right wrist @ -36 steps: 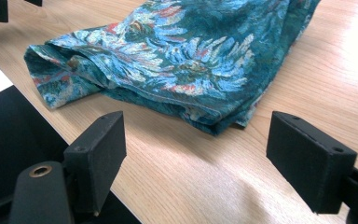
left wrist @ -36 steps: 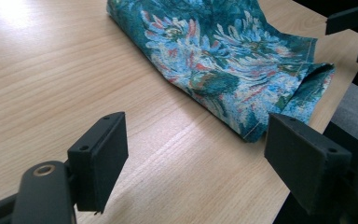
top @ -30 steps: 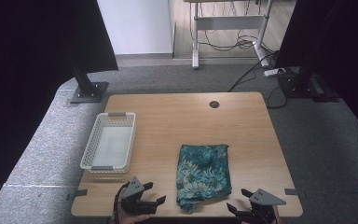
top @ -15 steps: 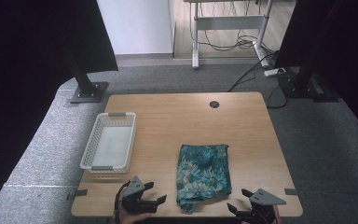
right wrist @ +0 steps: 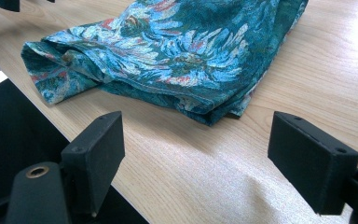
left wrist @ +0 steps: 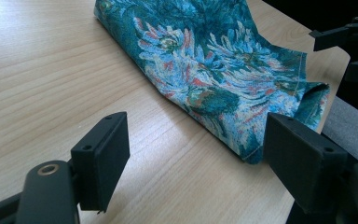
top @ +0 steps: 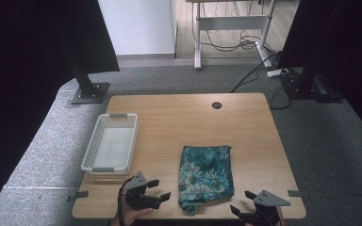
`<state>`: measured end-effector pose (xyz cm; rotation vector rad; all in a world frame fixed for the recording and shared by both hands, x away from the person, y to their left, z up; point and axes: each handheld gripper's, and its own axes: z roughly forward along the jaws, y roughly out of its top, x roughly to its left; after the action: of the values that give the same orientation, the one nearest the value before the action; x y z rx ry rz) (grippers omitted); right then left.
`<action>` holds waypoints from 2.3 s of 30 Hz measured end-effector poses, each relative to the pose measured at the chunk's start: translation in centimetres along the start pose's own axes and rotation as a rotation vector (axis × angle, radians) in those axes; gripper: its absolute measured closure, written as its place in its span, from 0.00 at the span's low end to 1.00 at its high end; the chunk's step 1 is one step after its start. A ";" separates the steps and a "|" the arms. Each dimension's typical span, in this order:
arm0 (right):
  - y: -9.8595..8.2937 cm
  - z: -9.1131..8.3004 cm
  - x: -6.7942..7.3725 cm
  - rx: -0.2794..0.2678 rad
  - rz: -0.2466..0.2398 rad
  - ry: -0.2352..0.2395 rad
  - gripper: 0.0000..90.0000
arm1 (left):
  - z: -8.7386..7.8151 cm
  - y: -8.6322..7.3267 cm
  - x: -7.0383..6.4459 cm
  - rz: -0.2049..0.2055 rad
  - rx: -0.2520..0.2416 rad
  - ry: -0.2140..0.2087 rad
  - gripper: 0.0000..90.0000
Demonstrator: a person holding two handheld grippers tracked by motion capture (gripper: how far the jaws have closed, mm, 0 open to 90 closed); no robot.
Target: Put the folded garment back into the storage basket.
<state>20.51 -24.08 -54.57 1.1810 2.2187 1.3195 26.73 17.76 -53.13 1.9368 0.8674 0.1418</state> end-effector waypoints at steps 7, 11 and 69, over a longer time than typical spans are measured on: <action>0.0 0.1 -0.2 0.005 0.000 0.000 0.21 | 1.0 0.6 0.6 -0.006 0.018 -0.030 0.25; -0.1 0.2 -0.3 0.010 -0.001 -0.001 0.21 | 1.8 1.2 1.1 -0.005 0.027 -0.022 0.25; -0.5 1.0 -0.6 0.045 -0.008 -0.011 0.21 | 9.8 7.8 6.2 -0.011 0.011 0.004 0.25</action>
<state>21.21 -24.08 -55.64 1.1912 2.2542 1.2633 39.59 12.31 -53.49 1.9419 0.8828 0.1349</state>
